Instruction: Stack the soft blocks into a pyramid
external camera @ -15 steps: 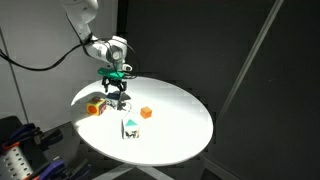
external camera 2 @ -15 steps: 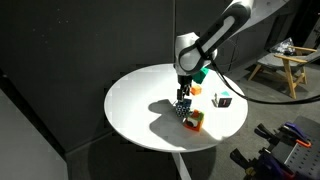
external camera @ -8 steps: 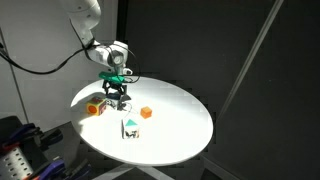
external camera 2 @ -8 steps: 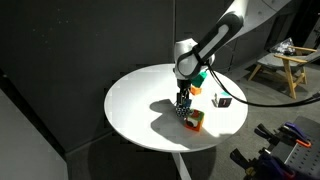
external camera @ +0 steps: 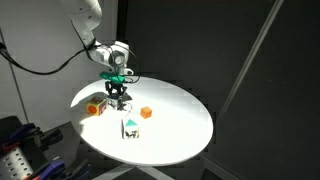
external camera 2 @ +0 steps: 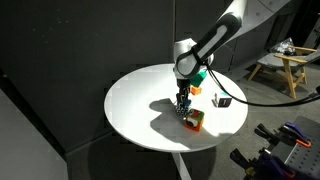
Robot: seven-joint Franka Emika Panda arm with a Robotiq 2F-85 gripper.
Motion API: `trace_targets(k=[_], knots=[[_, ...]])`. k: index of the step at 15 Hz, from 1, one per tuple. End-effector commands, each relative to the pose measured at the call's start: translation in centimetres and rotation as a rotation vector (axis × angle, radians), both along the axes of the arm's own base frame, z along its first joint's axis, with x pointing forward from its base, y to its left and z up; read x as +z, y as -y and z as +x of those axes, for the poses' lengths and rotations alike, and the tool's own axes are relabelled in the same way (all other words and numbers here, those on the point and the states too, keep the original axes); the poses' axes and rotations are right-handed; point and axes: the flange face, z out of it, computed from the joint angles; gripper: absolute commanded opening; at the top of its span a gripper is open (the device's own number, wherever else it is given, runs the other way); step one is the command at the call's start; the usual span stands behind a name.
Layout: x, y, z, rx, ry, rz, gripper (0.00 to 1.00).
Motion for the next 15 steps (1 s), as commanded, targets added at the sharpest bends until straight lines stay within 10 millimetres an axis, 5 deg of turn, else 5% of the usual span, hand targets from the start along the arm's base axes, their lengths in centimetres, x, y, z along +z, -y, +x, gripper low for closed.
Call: trace_targets(k=[1,8,15], knots=[[1.9,0.5,0.0,-0.109,-0.014,-0.029,0.27],[4.9,2.0,-0.7,-0.339,-0.005,-0.094,0.08],[7.0,3.6,-2.2,-0.313,-0.012,-0.103,0.07]])
